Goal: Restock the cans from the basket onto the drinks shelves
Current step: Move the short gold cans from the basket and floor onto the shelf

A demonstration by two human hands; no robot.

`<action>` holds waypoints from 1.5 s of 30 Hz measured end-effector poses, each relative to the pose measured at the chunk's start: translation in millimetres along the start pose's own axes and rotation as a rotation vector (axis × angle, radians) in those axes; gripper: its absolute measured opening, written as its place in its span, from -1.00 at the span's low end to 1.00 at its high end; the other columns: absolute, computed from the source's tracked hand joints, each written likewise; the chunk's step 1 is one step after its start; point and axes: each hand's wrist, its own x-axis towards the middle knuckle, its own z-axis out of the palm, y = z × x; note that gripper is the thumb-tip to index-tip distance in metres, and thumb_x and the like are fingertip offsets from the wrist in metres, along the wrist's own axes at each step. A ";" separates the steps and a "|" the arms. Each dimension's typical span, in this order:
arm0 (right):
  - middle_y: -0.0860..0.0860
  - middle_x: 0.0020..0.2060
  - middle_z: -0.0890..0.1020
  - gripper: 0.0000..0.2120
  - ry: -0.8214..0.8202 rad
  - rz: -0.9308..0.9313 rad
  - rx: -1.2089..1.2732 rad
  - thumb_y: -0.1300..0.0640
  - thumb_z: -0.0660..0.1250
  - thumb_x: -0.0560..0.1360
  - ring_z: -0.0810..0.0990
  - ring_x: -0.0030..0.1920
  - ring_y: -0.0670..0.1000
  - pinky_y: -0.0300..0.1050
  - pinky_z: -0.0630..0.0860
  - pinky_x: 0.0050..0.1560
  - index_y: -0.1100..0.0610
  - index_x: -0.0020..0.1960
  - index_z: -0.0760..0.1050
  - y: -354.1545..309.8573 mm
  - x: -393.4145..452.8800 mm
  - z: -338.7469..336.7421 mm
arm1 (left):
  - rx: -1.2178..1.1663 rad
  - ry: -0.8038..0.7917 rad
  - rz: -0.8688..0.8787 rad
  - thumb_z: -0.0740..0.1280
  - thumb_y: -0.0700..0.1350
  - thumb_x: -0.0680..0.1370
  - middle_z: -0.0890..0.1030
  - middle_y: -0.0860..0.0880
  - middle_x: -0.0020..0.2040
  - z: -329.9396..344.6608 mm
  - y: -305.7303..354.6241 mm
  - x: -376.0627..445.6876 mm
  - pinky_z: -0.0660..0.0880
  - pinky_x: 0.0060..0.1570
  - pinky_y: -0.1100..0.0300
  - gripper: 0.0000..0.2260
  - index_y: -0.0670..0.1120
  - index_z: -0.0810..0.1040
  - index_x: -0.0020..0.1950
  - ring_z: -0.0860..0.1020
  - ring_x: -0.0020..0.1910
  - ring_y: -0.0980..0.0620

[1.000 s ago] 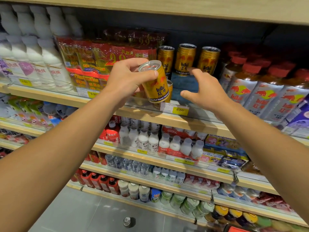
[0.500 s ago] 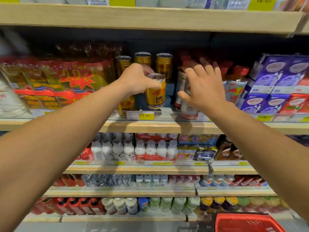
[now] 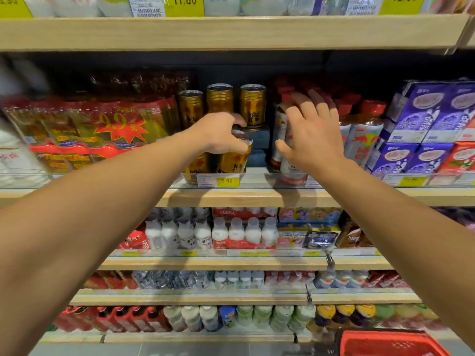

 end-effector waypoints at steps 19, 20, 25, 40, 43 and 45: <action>0.16 0.33 0.41 -0.43 -0.032 0.002 0.004 -0.13 0.34 0.44 0.32 0.32 0.27 0.17 0.28 0.23 0.13 0.34 0.35 0.5 -1.0 1.0 | 0.042 -0.179 0.019 0.38 -0.01 0.46 0.52 -0.02 0.35 -2.8 -13.0 -4.3 0.45 0.17 0.12 -0.49 0.03 0.45 0.42 0.48 0.26 -0.03; 0.16 0.33 0.41 -0.43 -0.033 0.002 0.006 -0.13 0.34 0.44 0.32 0.32 0.27 0.17 0.29 0.23 0.13 0.34 0.35 0.6 -0.8 0.9 | 0.040 -0.188 0.026 0.37 -0.02 0.47 0.50 -0.01 0.36 -3.7 -12.7 -4.7 0.44 0.19 0.12 -0.50 0.04 0.45 0.42 0.47 0.27 -0.02; 0.16 0.33 0.41 -0.44 -0.030 0.004 0.010 -0.13 0.33 0.45 0.32 0.32 0.27 0.17 0.29 0.23 0.13 0.34 0.35 0.9 -0.2 1.0 | 0.102 -0.146 0.023 0.38 0.15 0.48 0.50 -0.02 0.37 0.1 -13.9 -3.0 0.43 0.14 0.10 -0.44 0.02 0.42 0.44 0.48 0.27 -0.06; 0.17 0.33 0.41 -0.41 -0.034 0.016 0.039 -0.13 0.35 0.44 0.31 0.33 0.27 0.18 0.28 0.25 0.12 0.37 0.35 -3.0 0.2 -2.4 | 0.116 -0.125 -0.008 0.39 0.17 0.47 0.60 -0.04 0.18 3.6 -17.1 -4.4 0.39 -0.08 0.15 -0.51 -0.07 0.54 0.30 0.48 -0.01 0.01; 0.15 0.29 0.42 -0.37 -0.013 0.003 0.037 -0.15 0.34 0.44 0.34 0.28 0.25 0.17 0.28 0.26 0.11 0.40 0.31 -8.2 0.4 -6.5 | 0.114 -0.133 -0.028 0.39 0.16 0.47 0.60 -0.05 0.20 3.2 -14.3 -6.8 0.42 -0.07 0.13 -0.50 -0.06 0.52 0.32 0.49 0.00 -0.01; 0.14 0.29 0.42 -0.35 0.013 -0.020 0.052 -0.15 0.35 0.42 0.34 0.27 0.24 0.18 0.26 0.31 0.11 0.41 0.31 -14.6 -1.9 -9.7 | 0.105 -0.117 -0.043 0.38 0.19 0.48 0.53 -0.07 0.33 2.8 -13.2 -13.9 0.46 0.10 0.08 -0.42 -0.05 0.43 0.42 0.51 0.19 -0.08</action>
